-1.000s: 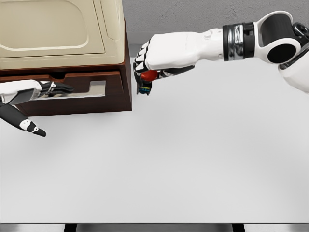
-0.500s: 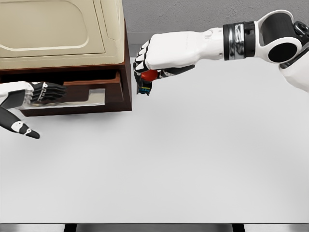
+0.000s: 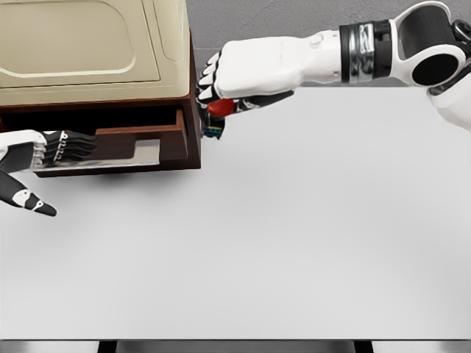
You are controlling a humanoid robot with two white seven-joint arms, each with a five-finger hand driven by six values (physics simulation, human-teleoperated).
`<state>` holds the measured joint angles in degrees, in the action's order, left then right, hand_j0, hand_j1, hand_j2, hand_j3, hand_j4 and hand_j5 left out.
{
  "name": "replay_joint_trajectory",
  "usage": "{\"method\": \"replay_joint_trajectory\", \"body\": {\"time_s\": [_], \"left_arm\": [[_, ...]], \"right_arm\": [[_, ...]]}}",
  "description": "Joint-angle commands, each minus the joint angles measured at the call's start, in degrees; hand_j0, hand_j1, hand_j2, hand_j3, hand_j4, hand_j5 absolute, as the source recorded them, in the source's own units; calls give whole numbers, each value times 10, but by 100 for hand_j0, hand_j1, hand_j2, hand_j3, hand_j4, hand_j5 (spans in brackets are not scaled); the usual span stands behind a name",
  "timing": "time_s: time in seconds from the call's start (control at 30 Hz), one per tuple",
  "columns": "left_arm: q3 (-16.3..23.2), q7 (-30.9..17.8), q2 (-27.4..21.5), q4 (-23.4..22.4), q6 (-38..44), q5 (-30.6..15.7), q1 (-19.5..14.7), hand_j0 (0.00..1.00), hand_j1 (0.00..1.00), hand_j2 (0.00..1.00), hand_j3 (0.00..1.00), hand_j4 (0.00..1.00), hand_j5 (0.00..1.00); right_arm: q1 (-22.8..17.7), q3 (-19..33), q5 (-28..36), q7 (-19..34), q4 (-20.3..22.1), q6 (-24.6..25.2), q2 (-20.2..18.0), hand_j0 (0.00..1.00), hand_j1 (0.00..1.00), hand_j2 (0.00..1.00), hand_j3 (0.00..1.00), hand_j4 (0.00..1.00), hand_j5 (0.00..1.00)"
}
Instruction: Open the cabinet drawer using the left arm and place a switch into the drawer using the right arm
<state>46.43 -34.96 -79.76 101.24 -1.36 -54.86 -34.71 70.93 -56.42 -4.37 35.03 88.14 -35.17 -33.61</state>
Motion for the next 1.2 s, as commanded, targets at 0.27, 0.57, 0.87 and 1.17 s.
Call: {"method": "replay_joint_trajectory", "body": {"time_s": [0.27, 0.57, 0.87, 1.17], "left_arm": [[1, 0, -12, 0, 0, 3, 21, 100, 100, 100, 100, 100, 100], [1, 0, -18, 0, 0, 3, 38, 100, 100, 100, 100, 100, 100], [0, 0, -34, 0, 0, -9, 34, 100, 100, 100, 100, 100, 100], [0, 0, -48, 0, 0, -28, 32, 100, 100, 100, 100, 100, 100]], "right_arm": [[18, -17, 4, 0, -1, 2, 39, 50, 50, 50, 50, 50, 50], [38, -27, 4, 0, -5, 2, 72, 50, 50, 50, 50, 50, 50], [56, -30, 4, 0, -33, 26, 109, 50, 50, 50, 50, 50, 50], [72, -48, 3, 0, -102, 28, 148, 49, 49, 49, 49, 49, 49]]}}
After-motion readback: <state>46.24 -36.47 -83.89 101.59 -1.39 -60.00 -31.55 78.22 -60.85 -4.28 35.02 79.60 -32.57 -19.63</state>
